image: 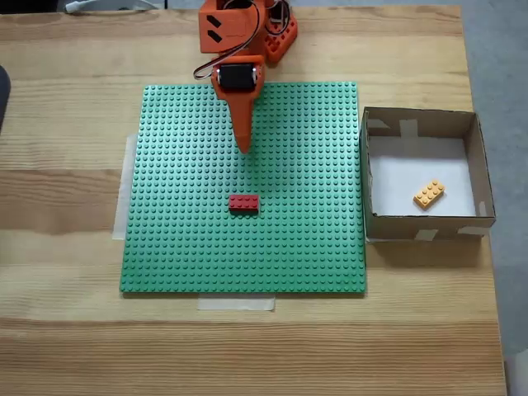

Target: Pick the yellow lego block and put it in the box.

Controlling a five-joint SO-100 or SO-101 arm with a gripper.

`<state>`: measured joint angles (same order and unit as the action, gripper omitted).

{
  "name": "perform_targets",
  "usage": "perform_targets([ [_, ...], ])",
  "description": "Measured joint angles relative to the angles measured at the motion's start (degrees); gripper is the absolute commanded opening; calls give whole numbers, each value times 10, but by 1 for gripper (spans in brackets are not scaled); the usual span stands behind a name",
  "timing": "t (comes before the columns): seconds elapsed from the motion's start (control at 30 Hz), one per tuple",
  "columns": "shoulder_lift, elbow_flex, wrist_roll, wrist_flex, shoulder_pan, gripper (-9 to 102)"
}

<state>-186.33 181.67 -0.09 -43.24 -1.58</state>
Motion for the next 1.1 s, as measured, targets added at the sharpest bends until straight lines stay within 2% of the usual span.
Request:
perform_targets([
  [1.1, -2, 3, -14, -17, 0, -1],
])
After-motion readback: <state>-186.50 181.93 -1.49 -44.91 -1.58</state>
